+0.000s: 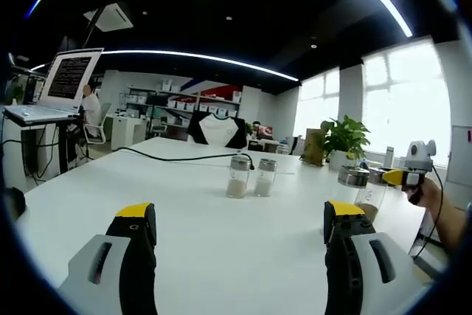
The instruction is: Rotate the seasoning bottle until the label or dispensing opening points toward the visible target arrow and the bottle remains upright within the marked orientation range
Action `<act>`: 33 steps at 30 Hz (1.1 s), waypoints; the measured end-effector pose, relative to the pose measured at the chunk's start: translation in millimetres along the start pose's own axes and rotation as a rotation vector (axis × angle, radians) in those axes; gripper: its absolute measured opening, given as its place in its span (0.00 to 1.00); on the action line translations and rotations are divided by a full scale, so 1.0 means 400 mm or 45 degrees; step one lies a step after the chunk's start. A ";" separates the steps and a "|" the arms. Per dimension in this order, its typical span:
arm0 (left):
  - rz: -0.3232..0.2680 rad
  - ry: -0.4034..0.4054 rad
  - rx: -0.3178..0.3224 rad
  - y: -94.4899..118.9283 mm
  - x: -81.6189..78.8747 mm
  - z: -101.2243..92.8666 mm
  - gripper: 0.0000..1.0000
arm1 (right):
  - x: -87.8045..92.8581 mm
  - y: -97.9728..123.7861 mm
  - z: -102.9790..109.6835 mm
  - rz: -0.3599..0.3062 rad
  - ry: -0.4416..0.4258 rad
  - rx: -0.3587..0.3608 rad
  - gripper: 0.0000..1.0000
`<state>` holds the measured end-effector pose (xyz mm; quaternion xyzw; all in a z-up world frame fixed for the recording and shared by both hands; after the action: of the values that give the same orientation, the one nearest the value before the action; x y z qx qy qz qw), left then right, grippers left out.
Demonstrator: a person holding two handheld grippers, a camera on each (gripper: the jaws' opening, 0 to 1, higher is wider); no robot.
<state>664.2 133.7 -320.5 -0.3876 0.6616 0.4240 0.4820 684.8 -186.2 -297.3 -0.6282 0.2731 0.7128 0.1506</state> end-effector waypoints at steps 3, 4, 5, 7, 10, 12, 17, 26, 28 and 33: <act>-0.002 0.000 -0.001 -0.001 -0.001 0.000 0.99 | 0.000 0.002 0.003 0.009 -0.003 0.044 0.37; -0.001 0.001 -0.001 -0.001 0.000 0.000 0.99 | 0.001 0.003 0.004 0.010 -0.003 0.053 0.37; -0.001 0.000 -0.001 -0.002 0.000 0.000 0.99 | 0.001 0.003 0.005 0.010 -0.006 0.067 0.36; 0.000 -0.001 0.002 -0.003 0.000 -0.001 0.99 | 0.002 0.003 0.007 0.010 -0.012 0.090 0.37; 0.003 -0.003 0.000 -0.004 0.002 -0.002 0.99 | 0.002 0.001 0.010 0.016 -0.018 0.134 0.37; 0.003 -0.001 0.002 -0.004 0.002 -0.002 0.99 | 0.004 0.001 0.015 0.011 -0.021 0.158 0.36; -0.003 -0.003 0.002 -0.001 -0.001 -0.002 0.99 | 0.006 0.001 0.018 -0.006 -0.029 0.206 0.36; -0.003 -0.001 0.002 0.000 -0.002 -0.002 0.99 | 0.006 0.003 0.024 -0.002 -0.045 0.301 0.36; -0.004 0.000 0.002 0.000 -0.001 -0.002 0.99 | 0.007 0.003 0.027 -0.005 -0.053 0.324 0.36; -0.005 0.001 0.002 0.002 -0.001 -0.003 0.99 | 0.009 0.005 0.031 -0.011 -0.067 0.385 0.36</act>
<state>663.1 133.0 -319.7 -0.3887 0.6613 0.4225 0.4828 673.1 -181.0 -299.6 -0.5806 0.3706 0.6791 0.2539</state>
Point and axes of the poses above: the point that each gripper's makers call its tool centre point, and the gripper's own axes: y roughly backward along the fingers, z roughly to its left, x roughly out of its underside, the point moved 5 cm from there along y, roughly backward along the fingers, and after that the axes turned 10 degrees about z, right-handed, at the moved point
